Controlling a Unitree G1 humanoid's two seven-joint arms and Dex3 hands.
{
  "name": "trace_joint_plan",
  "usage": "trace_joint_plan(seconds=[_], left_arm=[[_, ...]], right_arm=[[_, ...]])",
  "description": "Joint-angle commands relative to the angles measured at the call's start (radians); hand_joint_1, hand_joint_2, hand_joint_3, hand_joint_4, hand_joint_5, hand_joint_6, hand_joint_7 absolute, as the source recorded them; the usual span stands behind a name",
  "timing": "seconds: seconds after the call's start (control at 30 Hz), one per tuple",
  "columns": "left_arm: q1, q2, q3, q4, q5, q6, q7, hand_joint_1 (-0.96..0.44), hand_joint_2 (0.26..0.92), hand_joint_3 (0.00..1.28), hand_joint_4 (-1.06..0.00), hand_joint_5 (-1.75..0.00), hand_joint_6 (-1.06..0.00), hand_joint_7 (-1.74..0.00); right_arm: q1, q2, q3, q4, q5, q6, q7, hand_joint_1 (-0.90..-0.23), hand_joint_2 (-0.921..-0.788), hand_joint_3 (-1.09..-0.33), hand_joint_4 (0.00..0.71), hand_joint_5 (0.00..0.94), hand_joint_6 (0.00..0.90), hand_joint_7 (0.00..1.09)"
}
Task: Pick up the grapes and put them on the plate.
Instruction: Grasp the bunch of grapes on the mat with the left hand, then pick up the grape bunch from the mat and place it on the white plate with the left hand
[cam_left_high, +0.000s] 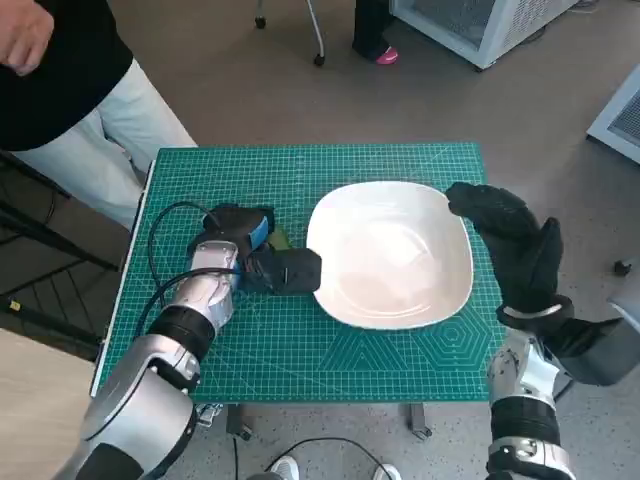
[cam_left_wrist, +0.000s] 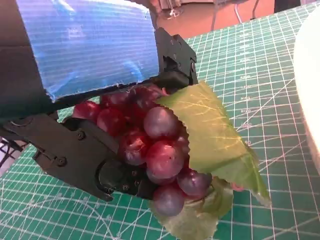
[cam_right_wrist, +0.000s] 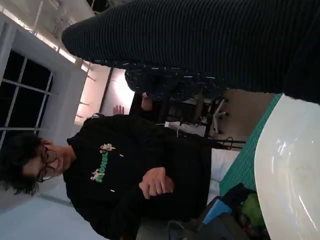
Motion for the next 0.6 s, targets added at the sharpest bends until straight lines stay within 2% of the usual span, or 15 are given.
trace_joint_plan(seconds=[0.03,0.6], left_arm=[[0.046,-0.002,0.010,0.019,-0.014,0.006,-0.018,0.00,0.921,0.32,-0.34,-1.44,-0.42,-1.46],[0.049,0.002,0.030,0.013,-0.026,-0.002,-0.024,0.00,0.921,0.30,-0.37,-1.41,-0.42,-1.45]], right_arm=[[0.010,-0.004,0.000,0.012,0.002,0.015,0.011,-0.392,-0.921,-0.542,0.553,0.001,0.502,0.00],[0.014,-0.001,0.000,0.005,0.002,0.013,0.013,-0.395,-0.921,-0.540,0.554,0.001,0.503,0.00]])
